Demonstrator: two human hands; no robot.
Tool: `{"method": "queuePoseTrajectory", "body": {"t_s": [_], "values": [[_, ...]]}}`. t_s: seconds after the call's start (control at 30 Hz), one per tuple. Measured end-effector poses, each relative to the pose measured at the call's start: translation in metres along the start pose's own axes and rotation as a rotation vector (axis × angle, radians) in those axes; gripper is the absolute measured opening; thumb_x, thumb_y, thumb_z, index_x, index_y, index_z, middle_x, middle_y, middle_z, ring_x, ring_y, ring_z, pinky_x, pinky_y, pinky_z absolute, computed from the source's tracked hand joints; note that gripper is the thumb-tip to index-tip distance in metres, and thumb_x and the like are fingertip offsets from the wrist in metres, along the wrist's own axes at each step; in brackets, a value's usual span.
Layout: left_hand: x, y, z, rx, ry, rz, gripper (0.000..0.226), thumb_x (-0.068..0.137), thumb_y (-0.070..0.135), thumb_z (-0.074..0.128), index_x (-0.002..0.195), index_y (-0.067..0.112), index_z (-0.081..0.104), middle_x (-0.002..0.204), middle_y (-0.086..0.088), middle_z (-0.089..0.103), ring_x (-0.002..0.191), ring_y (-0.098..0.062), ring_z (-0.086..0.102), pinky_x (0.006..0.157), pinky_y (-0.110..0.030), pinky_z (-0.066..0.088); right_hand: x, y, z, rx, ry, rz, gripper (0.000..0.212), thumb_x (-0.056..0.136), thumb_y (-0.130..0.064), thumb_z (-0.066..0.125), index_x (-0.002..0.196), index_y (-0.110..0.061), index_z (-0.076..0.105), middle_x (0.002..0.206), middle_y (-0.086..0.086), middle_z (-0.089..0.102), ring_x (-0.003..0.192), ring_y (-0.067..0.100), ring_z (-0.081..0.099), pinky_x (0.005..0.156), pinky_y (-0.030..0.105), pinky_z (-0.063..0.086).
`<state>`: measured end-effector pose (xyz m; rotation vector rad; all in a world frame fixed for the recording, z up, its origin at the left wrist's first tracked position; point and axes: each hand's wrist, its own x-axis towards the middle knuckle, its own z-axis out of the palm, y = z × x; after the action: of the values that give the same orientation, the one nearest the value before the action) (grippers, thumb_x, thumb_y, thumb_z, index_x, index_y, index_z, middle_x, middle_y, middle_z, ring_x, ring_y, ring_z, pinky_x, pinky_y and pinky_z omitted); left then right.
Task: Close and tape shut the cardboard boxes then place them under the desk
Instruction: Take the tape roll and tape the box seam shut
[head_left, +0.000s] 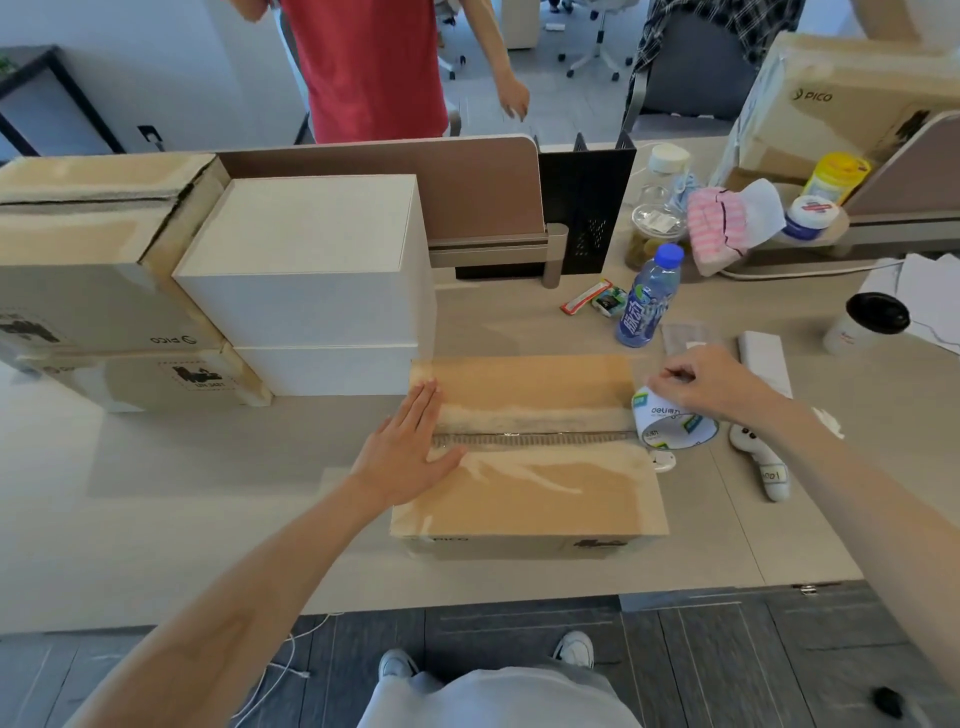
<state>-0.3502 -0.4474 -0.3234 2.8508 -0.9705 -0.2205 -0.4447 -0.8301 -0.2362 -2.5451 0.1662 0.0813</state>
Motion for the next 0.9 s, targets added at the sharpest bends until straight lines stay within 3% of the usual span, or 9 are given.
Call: {"method": "queuePoseTrajectory", "body": {"t_s": [0.2,0.8,0.9], "values": [[0.000,0.001,0.000,-0.006,0.017,-0.004,0.090,0.089,0.072,0.021,0.154,0.015,-0.005,0.161,0.005,-0.012,0.146,-0.007,-0.015,0.118,-0.032,0.018,0.004,-0.006,0.000,-0.107,-0.038,-0.024,0.050,0.087,-0.018,0.065,0.051,-0.016,0.029,0.049,-0.003,0.026,0.050,0.013,0.024,0.053,0.032,0.022],[-0.002,0.003,-0.006,0.017,0.006,0.003,0.091,0.088,0.073,0.017,0.154,0.014,-0.008,0.161,0.003,-0.015,0.146,-0.009,-0.015,0.118,-0.033,0.016,0.005,-0.002,0.001,-0.090,-0.060,0.014,0.051,0.087,-0.022,0.065,0.050,-0.016,0.029,0.050,0.001,0.027,0.052,0.017,0.027,0.054,0.033,0.025],[-0.003,0.004,-0.006,0.014,0.010,0.003,0.093,0.086,0.074,0.014,0.154,0.014,-0.007,0.161,0.002,-0.013,0.146,-0.009,-0.014,0.118,-0.034,0.019,0.004,0.006,0.001,-0.133,-0.087,0.037,0.043,0.085,-0.021,0.062,0.050,-0.016,0.037,0.049,-0.001,0.035,0.053,0.017,0.034,0.055,0.032,0.031]]}}
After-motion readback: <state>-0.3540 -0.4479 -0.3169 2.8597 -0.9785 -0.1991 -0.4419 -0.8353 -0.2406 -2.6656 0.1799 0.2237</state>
